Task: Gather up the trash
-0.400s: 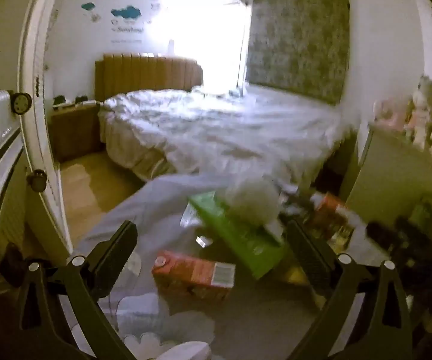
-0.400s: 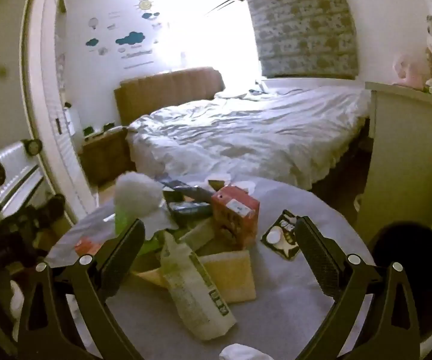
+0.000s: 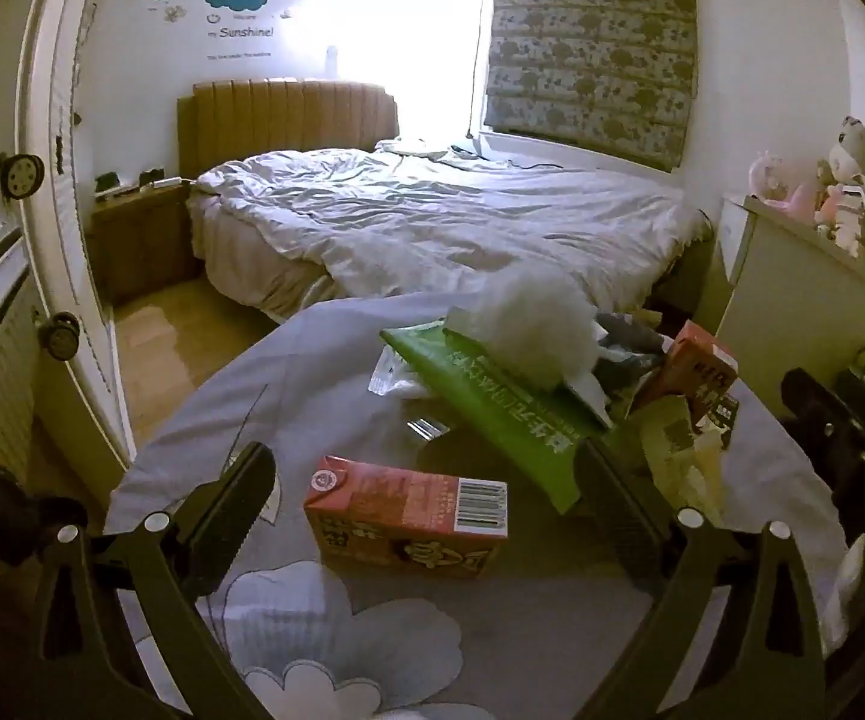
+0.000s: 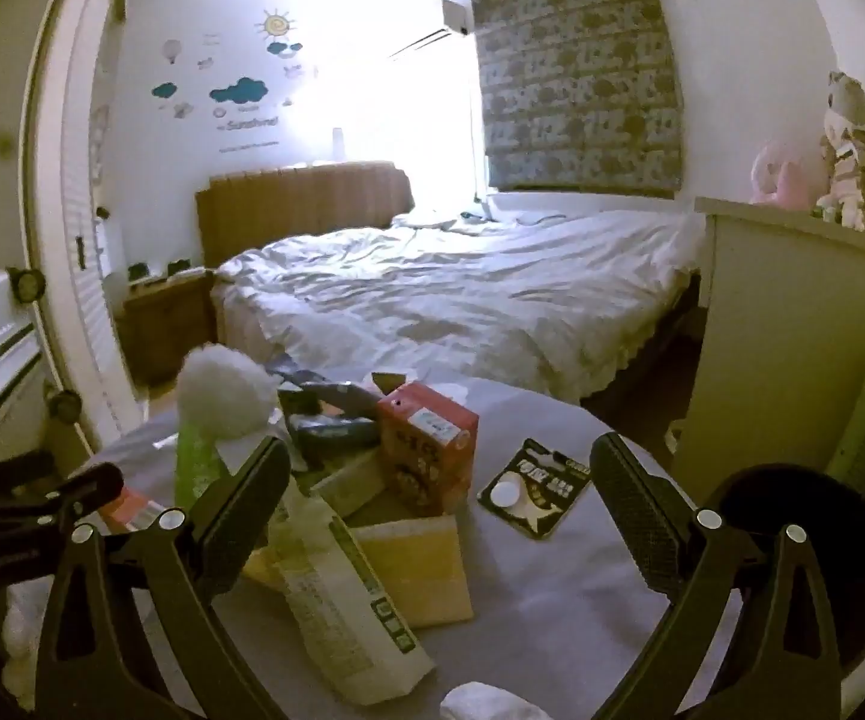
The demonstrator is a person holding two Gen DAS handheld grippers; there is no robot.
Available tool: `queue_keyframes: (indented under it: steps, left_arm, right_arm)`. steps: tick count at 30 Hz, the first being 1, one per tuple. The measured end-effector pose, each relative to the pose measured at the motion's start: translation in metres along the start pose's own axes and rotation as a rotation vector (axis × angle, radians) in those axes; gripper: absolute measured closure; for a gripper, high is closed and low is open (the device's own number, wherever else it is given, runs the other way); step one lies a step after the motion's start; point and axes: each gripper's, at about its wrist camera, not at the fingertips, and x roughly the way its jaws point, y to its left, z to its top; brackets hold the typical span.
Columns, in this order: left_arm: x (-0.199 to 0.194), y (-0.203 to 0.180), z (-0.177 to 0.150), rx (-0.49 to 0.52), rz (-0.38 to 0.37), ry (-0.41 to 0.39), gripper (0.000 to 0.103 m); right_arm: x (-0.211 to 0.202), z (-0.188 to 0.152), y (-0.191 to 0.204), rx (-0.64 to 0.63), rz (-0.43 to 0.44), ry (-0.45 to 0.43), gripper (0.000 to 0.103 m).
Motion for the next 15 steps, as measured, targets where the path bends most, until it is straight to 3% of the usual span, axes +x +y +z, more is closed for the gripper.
queue_keyframes:
  steps: [15]
  left_arm:
    - [0.019, 0.002, -0.019, 0.021, 0.039, 0.012, 0.005]
  right_arm:
    - [-0.006, -0.009, -0.002, 0.018, -0.035, -0.049, 0.004]
